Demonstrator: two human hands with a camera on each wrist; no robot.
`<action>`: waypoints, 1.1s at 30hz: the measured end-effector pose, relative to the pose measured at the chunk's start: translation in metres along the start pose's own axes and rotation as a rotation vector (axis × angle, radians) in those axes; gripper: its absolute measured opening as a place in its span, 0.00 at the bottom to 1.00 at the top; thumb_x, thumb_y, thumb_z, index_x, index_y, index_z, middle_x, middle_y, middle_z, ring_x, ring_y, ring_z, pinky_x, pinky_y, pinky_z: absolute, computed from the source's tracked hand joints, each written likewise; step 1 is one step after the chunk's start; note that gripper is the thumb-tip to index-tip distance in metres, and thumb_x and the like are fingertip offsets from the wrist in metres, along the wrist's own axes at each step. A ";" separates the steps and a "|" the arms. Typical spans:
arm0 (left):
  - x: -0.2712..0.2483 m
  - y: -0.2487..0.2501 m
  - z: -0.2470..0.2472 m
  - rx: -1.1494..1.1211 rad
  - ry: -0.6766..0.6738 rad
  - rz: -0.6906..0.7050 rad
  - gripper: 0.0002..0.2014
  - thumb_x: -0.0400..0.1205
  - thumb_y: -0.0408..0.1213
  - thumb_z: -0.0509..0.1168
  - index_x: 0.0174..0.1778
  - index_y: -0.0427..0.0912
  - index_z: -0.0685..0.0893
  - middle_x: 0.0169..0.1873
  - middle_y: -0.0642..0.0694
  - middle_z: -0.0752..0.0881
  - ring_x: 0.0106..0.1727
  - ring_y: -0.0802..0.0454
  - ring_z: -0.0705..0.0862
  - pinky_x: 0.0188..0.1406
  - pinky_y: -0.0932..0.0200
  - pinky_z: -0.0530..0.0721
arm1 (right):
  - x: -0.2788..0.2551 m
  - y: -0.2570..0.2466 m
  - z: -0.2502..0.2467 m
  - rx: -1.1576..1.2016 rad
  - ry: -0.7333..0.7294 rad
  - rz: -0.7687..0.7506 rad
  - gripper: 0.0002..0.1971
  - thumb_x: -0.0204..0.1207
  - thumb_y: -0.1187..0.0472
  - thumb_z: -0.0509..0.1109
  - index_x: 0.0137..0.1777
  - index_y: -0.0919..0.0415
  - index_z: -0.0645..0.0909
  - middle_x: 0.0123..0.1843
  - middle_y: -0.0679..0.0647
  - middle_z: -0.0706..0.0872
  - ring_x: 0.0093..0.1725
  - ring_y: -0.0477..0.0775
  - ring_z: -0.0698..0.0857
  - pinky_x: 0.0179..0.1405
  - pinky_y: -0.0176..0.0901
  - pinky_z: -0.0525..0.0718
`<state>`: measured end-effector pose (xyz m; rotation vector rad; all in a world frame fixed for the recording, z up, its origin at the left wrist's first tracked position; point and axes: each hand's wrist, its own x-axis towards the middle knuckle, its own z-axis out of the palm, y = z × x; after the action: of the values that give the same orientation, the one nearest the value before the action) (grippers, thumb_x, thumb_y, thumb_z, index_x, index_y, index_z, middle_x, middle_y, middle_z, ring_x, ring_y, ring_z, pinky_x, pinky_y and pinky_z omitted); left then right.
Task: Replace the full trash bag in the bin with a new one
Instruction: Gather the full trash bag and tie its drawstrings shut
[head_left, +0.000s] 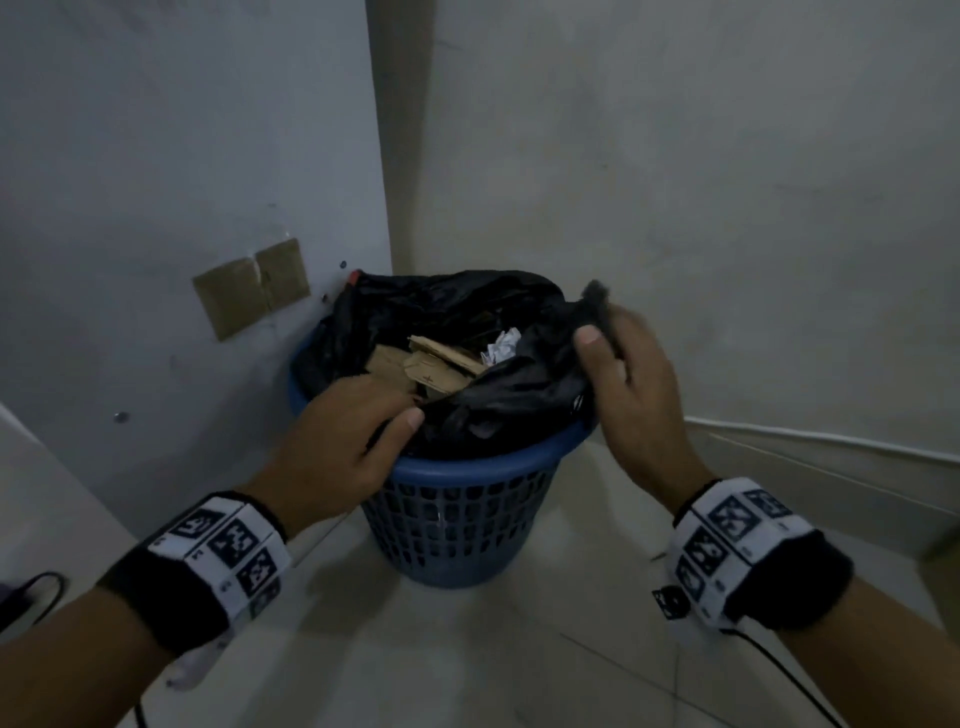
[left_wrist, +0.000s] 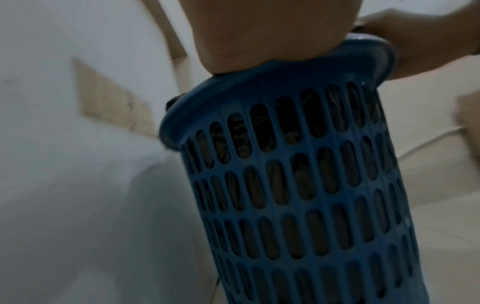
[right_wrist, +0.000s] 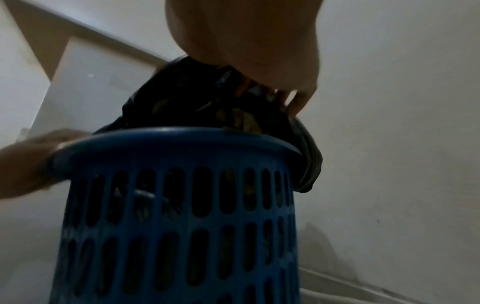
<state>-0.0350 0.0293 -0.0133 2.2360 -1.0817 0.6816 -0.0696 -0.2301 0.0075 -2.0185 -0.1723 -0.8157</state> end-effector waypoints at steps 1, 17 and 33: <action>-0.002 -0.004 0.000 -0.011 0.029 -0.050 0.17 0.86 0.43 0.53 0.42 0.38 0.82 0.37 0.48 0.81 0.40 0.52 0.77 0.44 0.52 0.77 | -0.005 0.001 0.003 0.005 -0.099 -0.026 0.19 0.84 0.43 0.56 0.58 0.56 0.79 0.52 0.52 0.84 0.52 0.50 0.84 0.48 0.49 0.83; 0.019 0.060 0.014 0.045 -0.063 -0.116 0.23 0.85 0.56 0.53 0.72 0.50 0.76 0.63 0.53 0.83 0.61 0.55 0.81 0.58 0.58 0.79 | -0.054 -0.017 0.025 -0.179 -0.020 -0.173 0.12 0.86 0.52 0.54 0.51 0.57 0.76 0.46 0.47 0.75 0.47 0.49 0.73 0.48 0.40 0.70; 0.004 0.004 0.002 0.007 -0.141 -0.070 0.19 0.76 0.44 0.56 0.19 0.43 0.69 0.16 0.47 0.71 0.19 0.49 0.71 0.22 0.54 0.69 | -0.010 0.025 -0.008 0.540 0.032 1.080 0.19 0.85 0.43 0.56 0.63 0.55 0.78 0.52 0.54 0.84 0.43 0.57 0.82 0.37 0.50 0.77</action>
<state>-0.0359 0.0234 -0.0107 2.3454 -1.0631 0.5056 -0.0701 -0.2491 -0.0136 -1.2836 0.6136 -0.0728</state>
